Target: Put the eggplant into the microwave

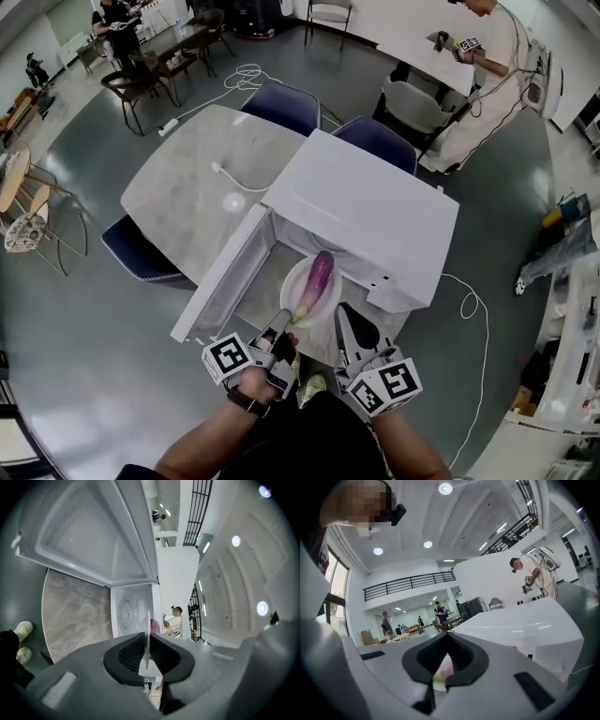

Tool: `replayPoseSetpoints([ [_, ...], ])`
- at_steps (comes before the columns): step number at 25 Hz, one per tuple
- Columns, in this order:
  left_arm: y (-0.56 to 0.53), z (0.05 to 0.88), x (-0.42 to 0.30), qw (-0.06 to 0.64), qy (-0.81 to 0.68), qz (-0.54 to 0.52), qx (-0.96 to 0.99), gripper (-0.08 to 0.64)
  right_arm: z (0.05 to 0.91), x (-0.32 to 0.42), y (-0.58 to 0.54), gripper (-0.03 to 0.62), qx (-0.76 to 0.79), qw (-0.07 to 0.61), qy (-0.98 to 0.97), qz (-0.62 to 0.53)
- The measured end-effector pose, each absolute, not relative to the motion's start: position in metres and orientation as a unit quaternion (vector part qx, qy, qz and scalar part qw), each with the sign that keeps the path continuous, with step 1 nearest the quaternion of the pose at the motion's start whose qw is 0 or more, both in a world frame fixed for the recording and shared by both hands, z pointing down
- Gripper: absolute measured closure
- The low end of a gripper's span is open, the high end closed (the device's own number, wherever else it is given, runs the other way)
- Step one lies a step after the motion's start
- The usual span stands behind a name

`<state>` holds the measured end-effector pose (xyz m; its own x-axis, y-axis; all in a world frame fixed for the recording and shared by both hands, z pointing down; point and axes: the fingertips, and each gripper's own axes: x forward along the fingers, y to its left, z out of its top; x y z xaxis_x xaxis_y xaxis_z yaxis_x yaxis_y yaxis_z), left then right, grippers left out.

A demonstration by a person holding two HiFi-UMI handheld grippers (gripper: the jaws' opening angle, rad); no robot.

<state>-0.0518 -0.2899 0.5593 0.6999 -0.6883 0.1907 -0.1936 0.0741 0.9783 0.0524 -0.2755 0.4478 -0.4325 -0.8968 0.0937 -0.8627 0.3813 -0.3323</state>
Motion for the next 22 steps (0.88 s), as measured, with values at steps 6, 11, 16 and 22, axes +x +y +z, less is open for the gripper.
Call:
replayPoseSetpoints([
  [6, -0.324, 0.592, -0.031, 0.651, -0.324, -0.192, 0.659, 0.549, 0.475, 0.057, -0.297, 0.591, -0.539, 0.052, 0.824, -0.166],
  [11, -0.348, 0.623, -0.016, 0.651, -0.323, -0.187, 0.661, 0.549, 0.503, 0.058, -0.308, 0.591, -0.542, 0.053, 0.821, -0.171],
  [16, -0.369, 0.648, -0.002, 0.655, -0.321, -0.190, 0.657, 0.549, 0.528, 0.061, -0.315, 0.591, -0.545, 0.056, 0.817, -0.181],
  [22, -0.396, 0.675, 0.015, 0.662, -0.318, -0.196, 0.650, 0.549, 0.549, 0.066, -0.322, 0.591, -0.551, 0.057, 0.811, -0.188],
])
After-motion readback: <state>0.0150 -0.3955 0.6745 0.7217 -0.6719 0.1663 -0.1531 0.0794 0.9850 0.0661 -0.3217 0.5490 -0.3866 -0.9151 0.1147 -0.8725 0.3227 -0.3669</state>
